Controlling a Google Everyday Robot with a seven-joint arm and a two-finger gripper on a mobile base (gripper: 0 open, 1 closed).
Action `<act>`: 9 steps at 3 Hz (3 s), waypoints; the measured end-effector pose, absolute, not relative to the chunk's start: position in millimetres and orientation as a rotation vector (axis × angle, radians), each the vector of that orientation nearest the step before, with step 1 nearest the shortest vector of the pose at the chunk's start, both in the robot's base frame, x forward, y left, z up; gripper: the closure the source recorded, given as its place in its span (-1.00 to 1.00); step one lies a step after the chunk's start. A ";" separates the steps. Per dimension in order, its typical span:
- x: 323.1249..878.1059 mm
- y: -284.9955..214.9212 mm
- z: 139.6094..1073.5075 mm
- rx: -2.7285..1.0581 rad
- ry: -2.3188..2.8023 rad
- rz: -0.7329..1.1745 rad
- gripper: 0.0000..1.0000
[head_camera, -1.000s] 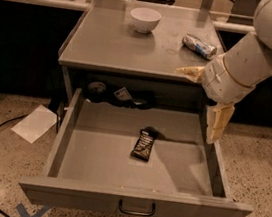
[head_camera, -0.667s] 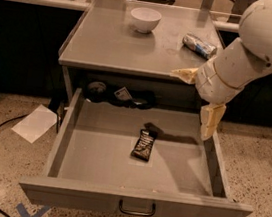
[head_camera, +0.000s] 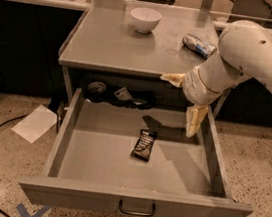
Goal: Pick rxbar chocolate from top drawer and place on counter
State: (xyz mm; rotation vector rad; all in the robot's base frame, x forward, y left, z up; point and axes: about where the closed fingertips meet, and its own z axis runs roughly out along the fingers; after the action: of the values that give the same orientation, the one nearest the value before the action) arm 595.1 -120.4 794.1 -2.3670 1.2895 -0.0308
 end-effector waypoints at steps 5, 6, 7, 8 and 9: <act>603.7 -74.8 679.8 -2.385 1.294 0.150 -1.00; 601.4 -69.8 662.5 -2.389 1.303 0.167 -1.00; 598.5 -60.6 647.9 -2.408 1.290 0.208 -1.00; 597.4 -52.6 637.4 -2.444 1.267 0.253 -1.00; 596.1 -47.6 629.6 -2.468 1.259 0.299 -1.00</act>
Offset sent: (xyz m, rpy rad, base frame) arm 0.0161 0.0455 -0.0633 0.0250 0.1184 0.1029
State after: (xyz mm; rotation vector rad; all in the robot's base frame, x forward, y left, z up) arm 596.1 -47.6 629.6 -2.4680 1.2588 0.2986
